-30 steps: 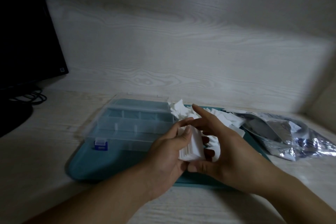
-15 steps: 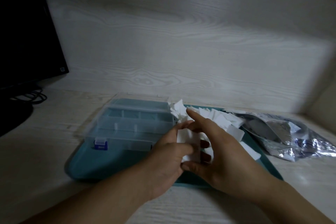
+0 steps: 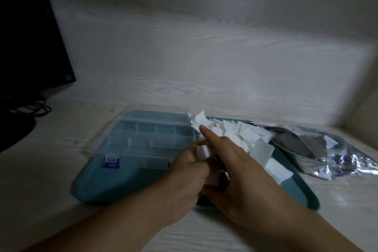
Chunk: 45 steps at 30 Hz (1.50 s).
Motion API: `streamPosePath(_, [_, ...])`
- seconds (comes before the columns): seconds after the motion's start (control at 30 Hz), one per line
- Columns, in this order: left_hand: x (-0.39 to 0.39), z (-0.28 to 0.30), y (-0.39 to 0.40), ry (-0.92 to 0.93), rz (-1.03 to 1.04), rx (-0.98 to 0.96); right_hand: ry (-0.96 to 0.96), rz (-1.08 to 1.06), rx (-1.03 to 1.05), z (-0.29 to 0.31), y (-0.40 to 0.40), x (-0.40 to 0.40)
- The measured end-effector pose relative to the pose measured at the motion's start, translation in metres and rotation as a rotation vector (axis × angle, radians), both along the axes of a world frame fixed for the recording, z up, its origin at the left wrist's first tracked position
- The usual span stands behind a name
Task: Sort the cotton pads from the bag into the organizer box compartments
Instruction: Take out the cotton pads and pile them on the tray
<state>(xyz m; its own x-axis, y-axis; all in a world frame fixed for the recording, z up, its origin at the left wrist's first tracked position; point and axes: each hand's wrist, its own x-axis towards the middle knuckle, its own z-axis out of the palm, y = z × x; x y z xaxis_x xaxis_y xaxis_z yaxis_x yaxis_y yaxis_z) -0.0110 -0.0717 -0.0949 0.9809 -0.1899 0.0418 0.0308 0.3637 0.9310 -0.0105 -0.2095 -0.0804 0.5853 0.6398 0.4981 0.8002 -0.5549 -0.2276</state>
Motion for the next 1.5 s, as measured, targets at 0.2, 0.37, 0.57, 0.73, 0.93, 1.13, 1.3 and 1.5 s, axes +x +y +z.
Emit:
streamPosePath(0.2, [-0.003, 0.003, 0.0, 0.021, 0.019, 0.022, -0.016, 0.002, -0.013, 0.002, 0.0, 0.0])
streamPosePath(0.37, [-0.001, 0.002, 0.003, 0.061, -0.029, -0.005, -0.095, -0.026, -0.029, 0.003, 0.0, 0.003])
streamPosePath(0.57, [-0.002, 0.005, 0.002, 0.052, -0.012, -0.072, 0.077, 0.051, 0.096, 0.023, -0.016, 0.004])
streamPosePath(0.73, [-0.004, 0.007, 0.006, 0.07, 0.018, -0.058, 0.13, -0.199, 0.079, 0.048, -0.058, 0.03])
streamPosePath(0.93, [-0.005, 0.01, 0.005, 0.089, 0.04, -0.069, 0.369, -0.307, -0.326, 0.03, -0.062, 0.041])
streamPosePath(1.13, [-0.007, 0.014, 0.003, 0.117, 0.052, -0.093, 0.322, -0.343, -0.433, 0.024, -0.046, 0.035])
streamPosePath(1.3, [-0.007, 0.014, 0.003, 0.098, 0.029, -0.077, 0.332, -0.363, -0.362, 0.024, -0.048, 0.036])
streamPosePath(1.5, [-0.004, 0.014, 0.004, 0.134, 0.027, -0.093, 0.43, -0.322, -0.213, 0.032, -0.057, 0.038])
